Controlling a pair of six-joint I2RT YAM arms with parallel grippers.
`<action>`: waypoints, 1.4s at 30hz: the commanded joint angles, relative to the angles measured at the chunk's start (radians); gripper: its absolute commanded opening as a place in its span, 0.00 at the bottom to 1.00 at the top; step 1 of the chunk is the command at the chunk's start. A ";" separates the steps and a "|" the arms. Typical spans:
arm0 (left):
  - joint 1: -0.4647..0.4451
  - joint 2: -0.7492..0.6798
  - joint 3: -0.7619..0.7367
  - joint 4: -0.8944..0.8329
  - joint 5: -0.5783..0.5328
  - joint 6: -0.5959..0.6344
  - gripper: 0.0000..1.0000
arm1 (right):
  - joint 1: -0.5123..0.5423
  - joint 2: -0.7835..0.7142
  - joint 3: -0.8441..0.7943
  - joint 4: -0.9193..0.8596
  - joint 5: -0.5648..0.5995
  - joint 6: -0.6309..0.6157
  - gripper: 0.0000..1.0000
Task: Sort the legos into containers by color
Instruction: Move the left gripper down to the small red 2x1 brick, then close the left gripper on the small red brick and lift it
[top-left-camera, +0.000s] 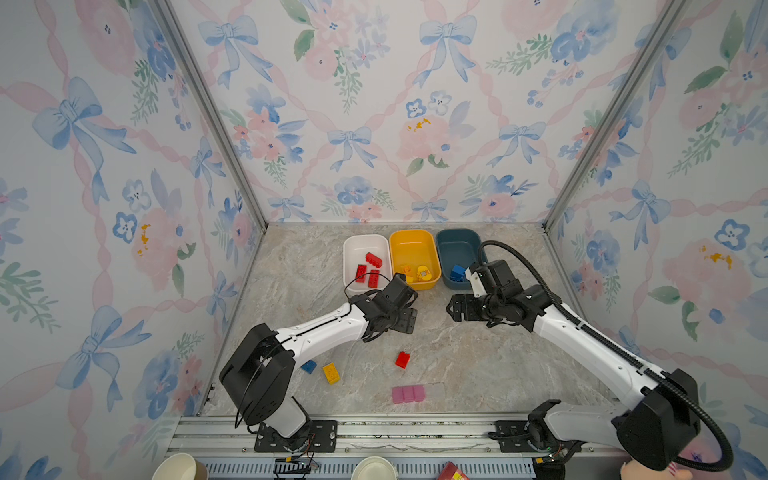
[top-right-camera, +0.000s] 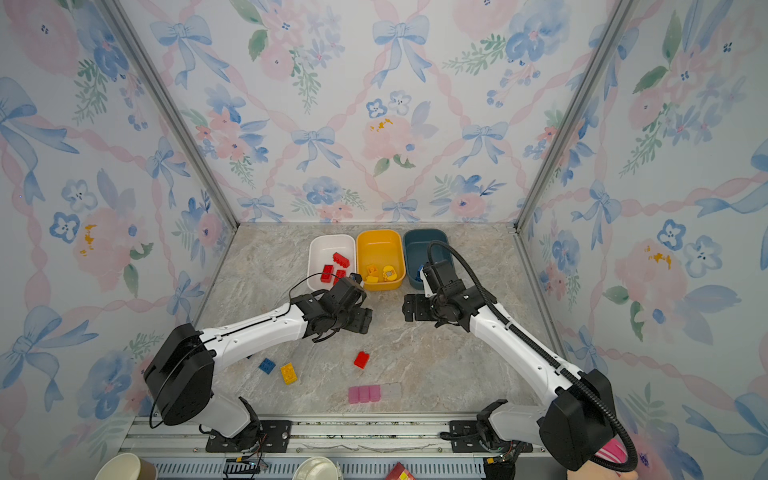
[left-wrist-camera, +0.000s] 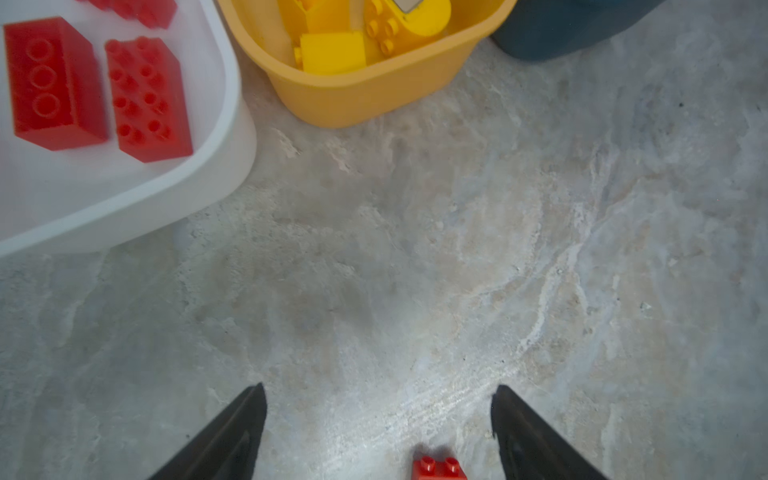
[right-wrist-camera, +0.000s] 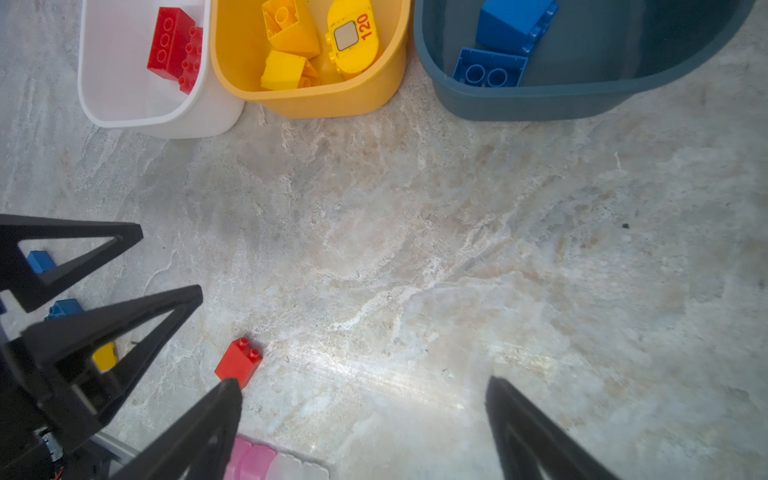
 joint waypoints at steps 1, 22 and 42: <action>-0.044 -0.015 -0.033 -0.056 0.030 -0.047 0.85 | -0.015 -0.038 -0.031 -0.018 -0.012 0.013 0.96; -0.197 0.124 -0.046 -0.129 0.055 -0.128 0.60 | -0.085 -0.125 -0.120 -0.020 -0.033 0.012 0.97; -0.212 0.165 -0.041 -0.141 0.016 -0.155 0.30 | -0.139 -0.149 -0.166 -0.001 -0.062 0.004 0.98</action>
